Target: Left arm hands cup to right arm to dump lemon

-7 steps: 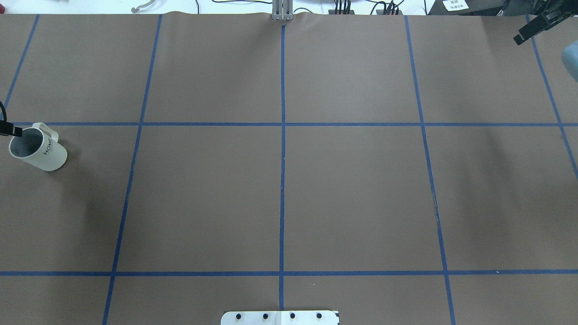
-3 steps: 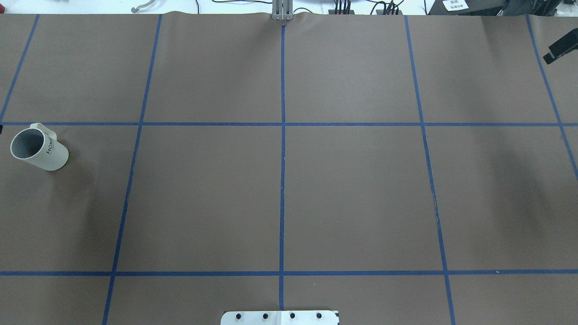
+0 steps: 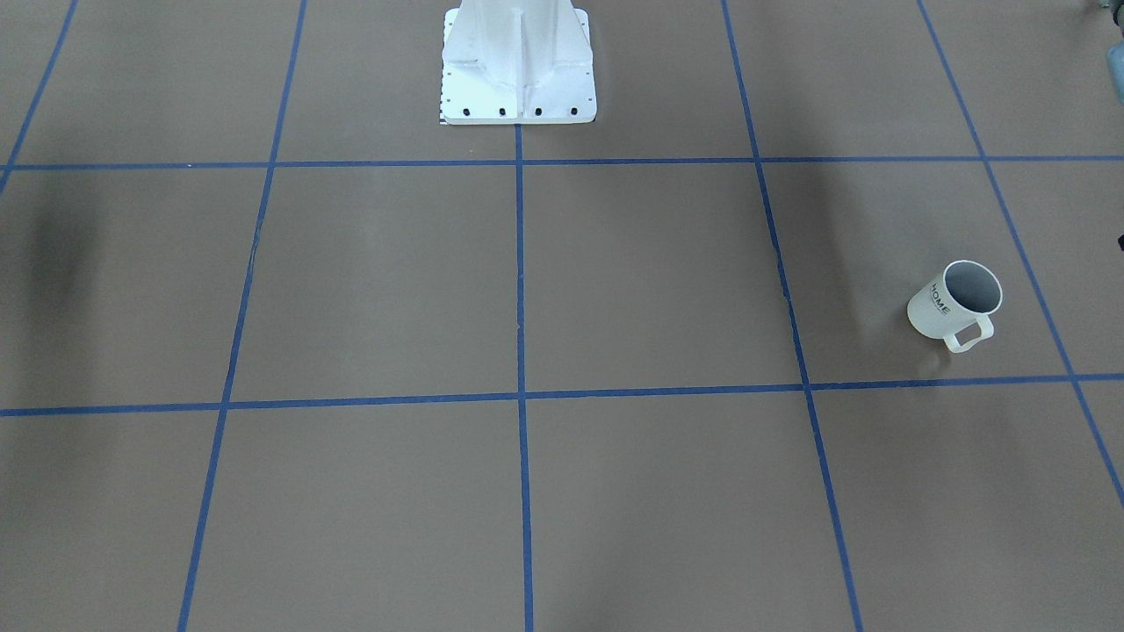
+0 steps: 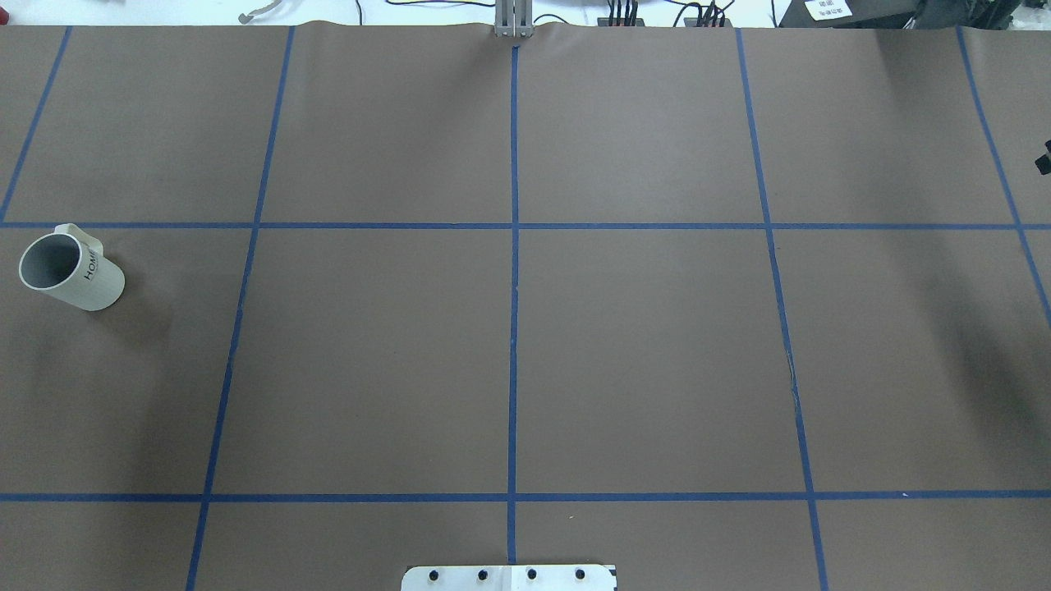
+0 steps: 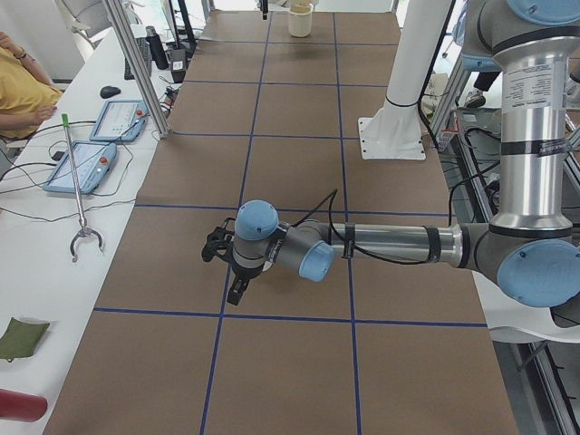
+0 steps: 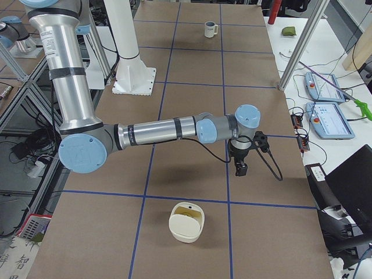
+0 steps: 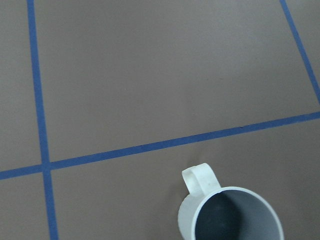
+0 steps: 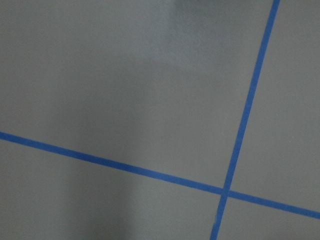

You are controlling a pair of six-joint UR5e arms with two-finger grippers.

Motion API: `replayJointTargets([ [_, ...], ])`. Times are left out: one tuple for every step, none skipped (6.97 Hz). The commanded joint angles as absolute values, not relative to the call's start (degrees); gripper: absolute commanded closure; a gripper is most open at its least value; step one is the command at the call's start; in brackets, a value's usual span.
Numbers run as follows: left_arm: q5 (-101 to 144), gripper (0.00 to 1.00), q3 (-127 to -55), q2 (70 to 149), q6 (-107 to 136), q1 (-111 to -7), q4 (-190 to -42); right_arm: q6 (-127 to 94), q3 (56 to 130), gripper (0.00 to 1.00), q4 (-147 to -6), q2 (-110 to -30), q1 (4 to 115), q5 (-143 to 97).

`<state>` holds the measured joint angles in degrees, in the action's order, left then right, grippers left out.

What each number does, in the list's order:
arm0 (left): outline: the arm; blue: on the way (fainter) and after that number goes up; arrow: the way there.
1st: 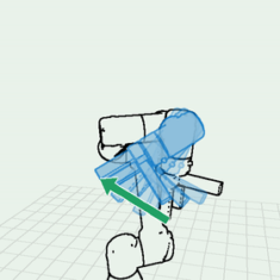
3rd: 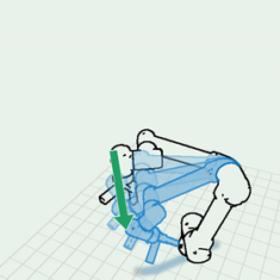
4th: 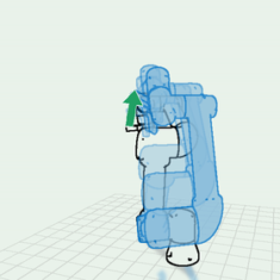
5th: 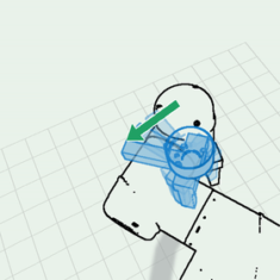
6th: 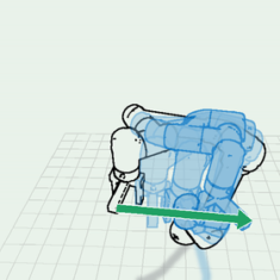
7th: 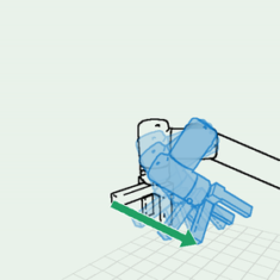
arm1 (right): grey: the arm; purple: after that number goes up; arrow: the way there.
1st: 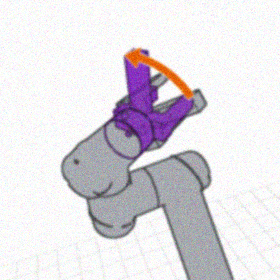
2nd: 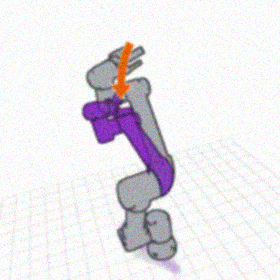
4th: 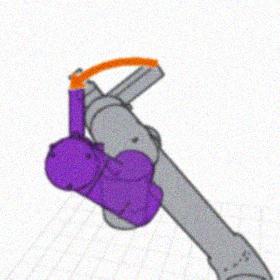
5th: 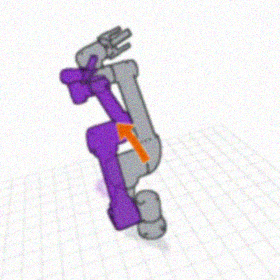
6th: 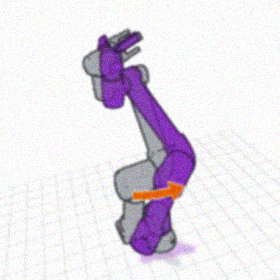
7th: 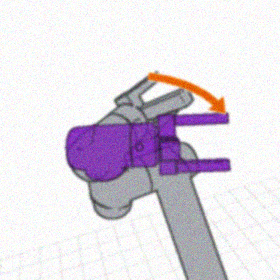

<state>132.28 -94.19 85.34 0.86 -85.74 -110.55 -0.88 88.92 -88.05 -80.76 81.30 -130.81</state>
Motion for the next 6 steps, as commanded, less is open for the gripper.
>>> replayJointTargets([
  [132.2, 0.00, -93.2, 85.0, -1.1, -87.4, -99.5, -0.3, 90.7, 0.00, -88.8, -86.1, 85.5, -134.6],
  [132.4, 0.00, -93.8, 85.1, -1.2, -87.5, -96.2, -0.2, 96.4, 0.00, -89.2, -90.7, 85.7, -134.0],
  [132.1, 0.00, -95.3, 84.9, -1.2, -88.5, -95.8, -0.2, 100.0, 0.00, -89.3, -94.2, 85.8, -134.2],
  [132.1, 0.00, -95.5, 84.8, -1.2, -88.9, -95.6, -0.2, 100.9, 0.00, -89.3, -95.8, 85.8, -134.1],
  [132.5, 0.00, -96.1, 85.4, -1.2, -89.0, -92.5, -0.1, 100.3, 0.00, -89.3, -97.4, 85.7, -133.5],
  [132.5, 0.00, -97.8, 85.6, -1.2, -88.9, -88.8, 0.0, 101.0, 0.00, -88.9, -99.6, 85.7, -132.8],
])
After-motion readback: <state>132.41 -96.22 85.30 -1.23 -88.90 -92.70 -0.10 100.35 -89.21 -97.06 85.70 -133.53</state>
